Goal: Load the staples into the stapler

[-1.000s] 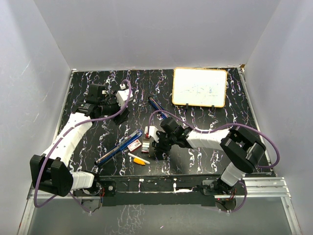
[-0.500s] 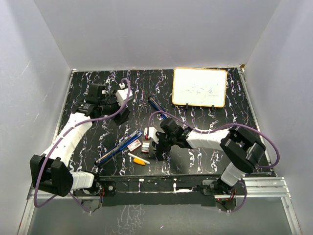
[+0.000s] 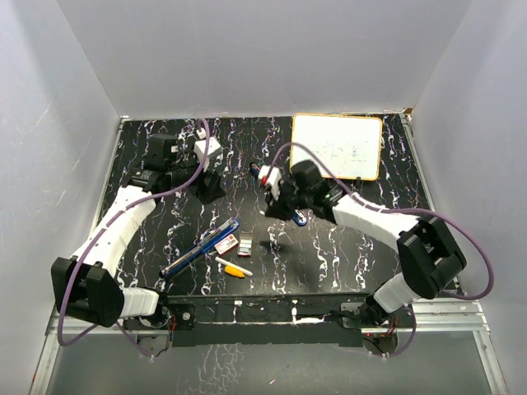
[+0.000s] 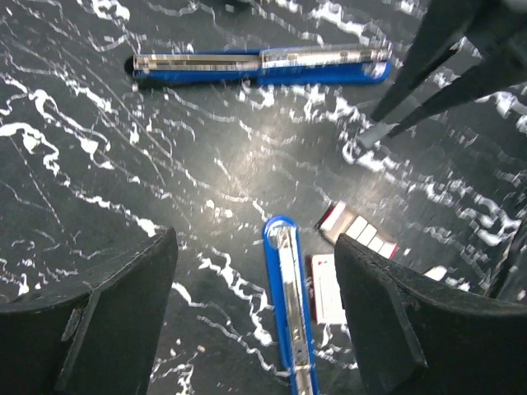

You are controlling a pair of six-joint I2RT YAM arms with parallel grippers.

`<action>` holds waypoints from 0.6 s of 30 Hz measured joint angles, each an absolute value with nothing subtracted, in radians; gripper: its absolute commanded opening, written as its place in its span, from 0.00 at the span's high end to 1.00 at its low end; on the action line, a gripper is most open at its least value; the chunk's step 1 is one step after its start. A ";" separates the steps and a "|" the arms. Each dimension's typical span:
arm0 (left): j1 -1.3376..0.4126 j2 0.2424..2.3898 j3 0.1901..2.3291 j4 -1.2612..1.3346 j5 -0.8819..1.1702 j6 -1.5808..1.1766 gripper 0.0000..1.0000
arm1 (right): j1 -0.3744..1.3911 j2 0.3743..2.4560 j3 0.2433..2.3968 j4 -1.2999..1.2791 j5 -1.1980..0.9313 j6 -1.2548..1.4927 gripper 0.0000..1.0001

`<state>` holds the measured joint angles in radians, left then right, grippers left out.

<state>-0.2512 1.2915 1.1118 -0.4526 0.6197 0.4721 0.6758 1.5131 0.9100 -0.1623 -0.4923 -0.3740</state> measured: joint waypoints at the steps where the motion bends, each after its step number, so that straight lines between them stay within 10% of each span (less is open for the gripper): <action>1: -0.251 1.299 1.127 -0.445 0.632 0.445 0.25 | 0.649 1.509 0.942 -0.163 -0.512 -0.355 0.87; 18: -0.226 1.390 1.182 0.279 0.937 -0.509 0.28 | 0.442 1.498 1.258 0.011 -0.882 0.228 0.87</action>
